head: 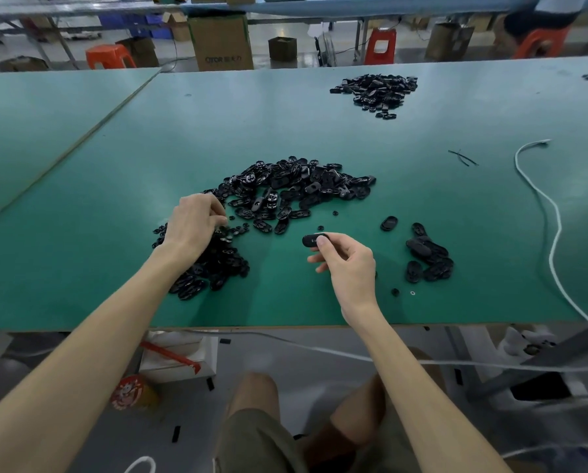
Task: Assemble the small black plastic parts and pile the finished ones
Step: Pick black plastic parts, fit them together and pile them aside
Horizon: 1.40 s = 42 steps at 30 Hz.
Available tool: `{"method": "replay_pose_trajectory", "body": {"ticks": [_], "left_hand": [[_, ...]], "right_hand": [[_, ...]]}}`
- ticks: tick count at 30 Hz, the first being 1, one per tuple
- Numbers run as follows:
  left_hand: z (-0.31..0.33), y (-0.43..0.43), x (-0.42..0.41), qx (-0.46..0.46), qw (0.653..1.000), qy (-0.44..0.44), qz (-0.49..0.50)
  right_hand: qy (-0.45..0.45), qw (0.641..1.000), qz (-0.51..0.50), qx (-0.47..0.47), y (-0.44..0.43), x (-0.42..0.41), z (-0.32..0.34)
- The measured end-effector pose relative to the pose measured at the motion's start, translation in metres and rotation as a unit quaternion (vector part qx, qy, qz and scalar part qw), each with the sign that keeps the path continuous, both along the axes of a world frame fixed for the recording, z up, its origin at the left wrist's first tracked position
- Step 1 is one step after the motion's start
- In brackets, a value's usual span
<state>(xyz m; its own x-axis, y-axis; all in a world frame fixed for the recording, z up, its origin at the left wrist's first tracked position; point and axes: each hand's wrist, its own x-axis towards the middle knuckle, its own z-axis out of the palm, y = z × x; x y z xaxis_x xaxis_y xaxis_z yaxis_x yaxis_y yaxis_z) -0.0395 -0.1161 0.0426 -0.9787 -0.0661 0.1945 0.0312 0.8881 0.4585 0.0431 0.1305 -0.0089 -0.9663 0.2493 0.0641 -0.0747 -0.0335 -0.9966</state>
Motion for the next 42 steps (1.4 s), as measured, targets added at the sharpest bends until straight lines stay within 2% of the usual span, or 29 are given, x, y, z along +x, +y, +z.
{"method": "replay_pose_trajectory", "body": {"ticks": [3, 7, 9, 14, 18, 25, 33, 42], "left_hand": [[0.006, 0.022, 0.011, 0.137, 0.988, -0.013, -0.071], [0.002, 0.067, 0.026, 0.299, 0.930, -0.058, -0.208], [-0.008, 0.084, 0.031, 0.353, 0.909, -0.060, -0.211], [-0.030, 0.107, 0.040, 0.472, 0.870, -0.029, -0.138], [-0.043, 0.116, 0.045, 0.498, 0.861, -0.005, -0.103], [-0.049, 0.117, 0.049, 0.521, 0.844, 0.003, -0.126], [-0.051, 0.115, 0.048, 0.527, 0.842, 0.008, -0.114], [-0.051, 0.116, 0.050, 0.530, 0.839, 0.016, -0.126]], "right_hand": [[-0.001, 1.000, -0.005, -0.010, 0.001, -0.001, 0.001], [-0.005, 1.000, -0.009, -0.020, 0.000, -0.001, 0.002], [-0.005, 1.000, -0.017, -0.022, 0.000, -0.001, 0.003], [-0.001, 0.999, -0.042, -0.028, 0.001, 0.001, 0.004], [-0.001, 0.998, -0.050, -0.030, 0.001, 0.000, 0.004], [0.005, 0.997, -0.049, -0.057, 0.000, -0.001, 0.004], [0.003, 0.996, -0.032, -0.083, -0.001, 0.000, 0.006], [0.004, 0.999, -0.023, -0.041, 0.000, 0.001, 0.003]]}}
